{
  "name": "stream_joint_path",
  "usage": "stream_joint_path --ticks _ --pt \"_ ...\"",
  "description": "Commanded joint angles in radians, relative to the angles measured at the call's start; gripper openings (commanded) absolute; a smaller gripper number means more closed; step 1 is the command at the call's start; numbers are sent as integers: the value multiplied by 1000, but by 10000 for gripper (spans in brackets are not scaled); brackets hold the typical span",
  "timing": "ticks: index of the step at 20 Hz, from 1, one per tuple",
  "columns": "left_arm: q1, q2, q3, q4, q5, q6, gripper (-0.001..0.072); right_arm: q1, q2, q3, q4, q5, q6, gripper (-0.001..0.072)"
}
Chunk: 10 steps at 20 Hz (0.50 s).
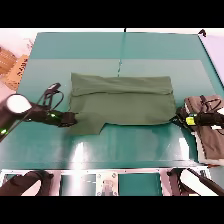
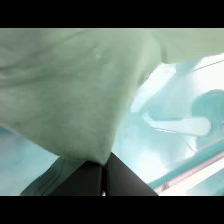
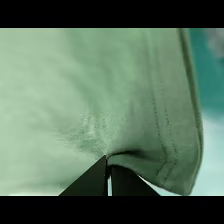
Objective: Fold the shirts.
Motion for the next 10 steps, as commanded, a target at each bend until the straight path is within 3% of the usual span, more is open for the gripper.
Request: stream_joint_path --ticks 1,5,10 --pt "0 164 51 72 -89 -93 25 0 155 4 -91 97 53 17" --pt "0 113 102 78 -23 -64 25 2 182 60 -41 72 59 17" --pt "0 -146 225 78 103 11 26 85 -7 225 54 -57 40 17"
